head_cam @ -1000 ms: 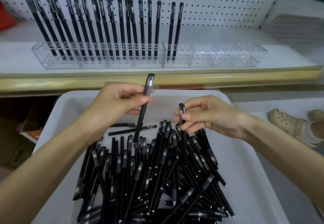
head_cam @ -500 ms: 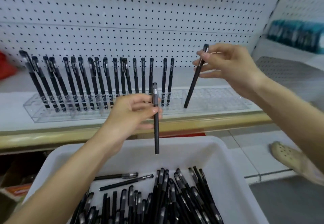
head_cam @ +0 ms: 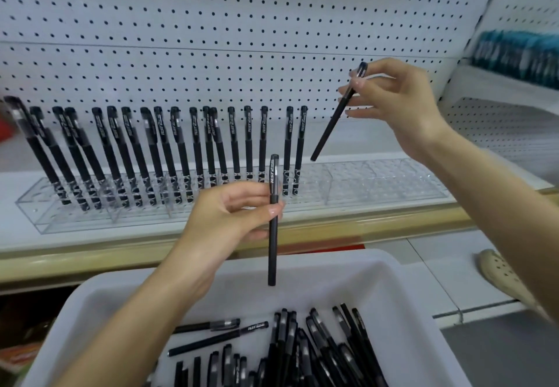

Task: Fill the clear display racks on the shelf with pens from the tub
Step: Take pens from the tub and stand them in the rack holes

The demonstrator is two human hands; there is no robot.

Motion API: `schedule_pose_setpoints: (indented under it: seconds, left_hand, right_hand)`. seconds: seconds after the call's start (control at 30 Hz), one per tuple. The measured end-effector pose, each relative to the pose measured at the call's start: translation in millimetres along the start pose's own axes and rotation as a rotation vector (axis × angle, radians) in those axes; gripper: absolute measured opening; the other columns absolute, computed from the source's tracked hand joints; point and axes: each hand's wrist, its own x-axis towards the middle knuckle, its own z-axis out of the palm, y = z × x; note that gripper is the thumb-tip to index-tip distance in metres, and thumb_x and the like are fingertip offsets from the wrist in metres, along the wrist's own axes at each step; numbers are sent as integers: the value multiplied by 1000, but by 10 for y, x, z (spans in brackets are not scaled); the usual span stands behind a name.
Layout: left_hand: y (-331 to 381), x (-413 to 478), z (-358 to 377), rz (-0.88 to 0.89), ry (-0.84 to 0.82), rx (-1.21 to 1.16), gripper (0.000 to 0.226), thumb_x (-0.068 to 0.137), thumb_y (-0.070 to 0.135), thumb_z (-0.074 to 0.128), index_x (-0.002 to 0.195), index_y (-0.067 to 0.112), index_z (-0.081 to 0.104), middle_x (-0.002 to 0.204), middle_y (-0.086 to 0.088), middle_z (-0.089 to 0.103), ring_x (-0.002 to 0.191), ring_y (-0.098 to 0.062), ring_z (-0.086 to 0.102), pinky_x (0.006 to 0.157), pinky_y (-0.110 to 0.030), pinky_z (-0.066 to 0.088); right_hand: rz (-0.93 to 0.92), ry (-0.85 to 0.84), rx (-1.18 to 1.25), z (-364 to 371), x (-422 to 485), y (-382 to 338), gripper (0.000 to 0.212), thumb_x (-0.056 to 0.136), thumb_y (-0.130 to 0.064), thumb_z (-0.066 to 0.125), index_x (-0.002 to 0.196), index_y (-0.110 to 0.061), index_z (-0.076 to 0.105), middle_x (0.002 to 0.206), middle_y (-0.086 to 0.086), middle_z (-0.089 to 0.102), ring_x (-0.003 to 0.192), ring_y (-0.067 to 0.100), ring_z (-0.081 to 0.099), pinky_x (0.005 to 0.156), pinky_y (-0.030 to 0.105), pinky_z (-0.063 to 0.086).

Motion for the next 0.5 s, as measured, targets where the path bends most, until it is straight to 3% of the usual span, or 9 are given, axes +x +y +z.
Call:
schedule_pose_setpoints:
  seconds: [0.27,0.4,0.5]
  left_hand:
    - [10,46,88,-12,16,-60,26,73,7,74,97,15,70,91,1,74,83,-10,71,60,-19,55]
    - [12,62,90,-11,23,-65,25,73,7,74,96,16,70,93,0,74,84,-11,71,61,-19,55]
    - [-7,60,72,-15,14,-52,26,73,9,75,98,15,70,93,0,74,85,-12,71,63,-20,56]
  right_hand:
    - [31,-152,-114,138,-40,143,9,89,-7,64,98,-4,61,88,8,74,79,24,70,73,33,59]
    - [59,-265,-227,207,-54,231,16,87,-9,67,99,-1,61,84,0,74,73,15,71,75,32,59]
    - [71,-259,-230,222,-45,263,20,87,-11,68,101,2,61,86,5,74,74,16,71,75,36,59]
